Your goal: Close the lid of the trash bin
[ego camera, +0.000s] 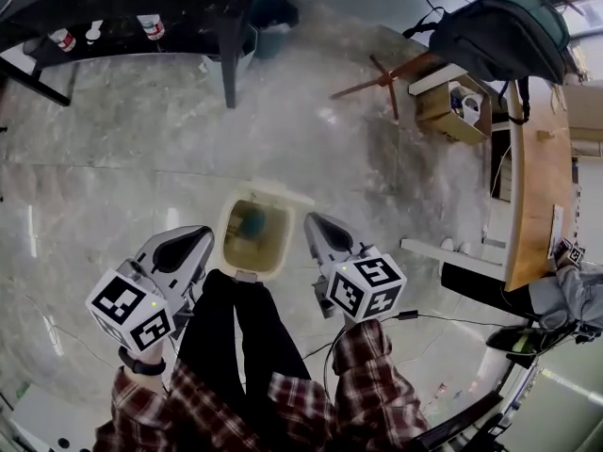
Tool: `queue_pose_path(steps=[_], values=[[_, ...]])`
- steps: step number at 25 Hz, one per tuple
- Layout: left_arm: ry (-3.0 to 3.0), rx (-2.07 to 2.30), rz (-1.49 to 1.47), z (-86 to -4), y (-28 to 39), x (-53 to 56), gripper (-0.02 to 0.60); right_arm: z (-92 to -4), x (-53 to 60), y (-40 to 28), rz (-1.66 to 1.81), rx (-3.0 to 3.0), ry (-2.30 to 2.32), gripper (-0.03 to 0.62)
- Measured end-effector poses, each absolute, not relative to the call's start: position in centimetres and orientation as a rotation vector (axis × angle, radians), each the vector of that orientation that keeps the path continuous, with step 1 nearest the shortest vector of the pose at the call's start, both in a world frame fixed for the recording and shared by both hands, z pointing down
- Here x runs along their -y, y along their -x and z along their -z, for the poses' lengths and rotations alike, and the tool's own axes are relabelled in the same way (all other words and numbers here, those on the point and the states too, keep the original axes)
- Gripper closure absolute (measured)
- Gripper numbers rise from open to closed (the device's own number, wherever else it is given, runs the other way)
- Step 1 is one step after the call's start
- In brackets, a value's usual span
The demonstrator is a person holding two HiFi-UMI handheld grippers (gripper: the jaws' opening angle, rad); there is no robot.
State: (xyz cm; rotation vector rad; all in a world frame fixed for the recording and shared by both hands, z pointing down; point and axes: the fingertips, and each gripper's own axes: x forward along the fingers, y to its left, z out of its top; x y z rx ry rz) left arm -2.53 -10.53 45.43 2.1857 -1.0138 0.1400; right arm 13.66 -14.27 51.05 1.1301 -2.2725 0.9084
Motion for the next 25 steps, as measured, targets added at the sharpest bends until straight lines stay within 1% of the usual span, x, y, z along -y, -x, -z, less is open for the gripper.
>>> queue_pose_path(steps=[10,14,18,19,21,22,25], values=[[-2.194,0.985,-0.116,-52.0,0.0,13.6,0.571,-56.9,17.0,-14.1,-0.897,2.293,-1.035,0.58],[-2.184,0.987,-0.111,-53.0,-0.3,14.3,0.571,-57.8,17.9,-14.3,-0.919,2.291,-0.98,0.58],[-2.174,0.998,-0.098,-52.9,-0.5,14.5,0.571,-57.9,19.2,-14.5,-0.857,2.277,-0.888,0.579],[-2.168,1.001,-0.095,-52.9,-0.5,14.4,0.571,-58.0,19.4,-14.3,-0.842,2.268,-0.841,0.574],[-2.157,1.0,-0.094,-53.0,-0.5,14.2,0.571,-58.4,19.8,-14.0,-0.818,2.244,-0.739,0.523],[-2.152,1.0,-0.095,-53.1,-0.5,14.1,0.571,-58.7,19.9,-13.8,-0.812,2.232,-0.69,0.513],[-2.136,1.008,-0.097,-53.3,-0.2,13.5,0.571,-59.8,20.4,-13.7,-0.831,2.197,-0.567,0.511]])
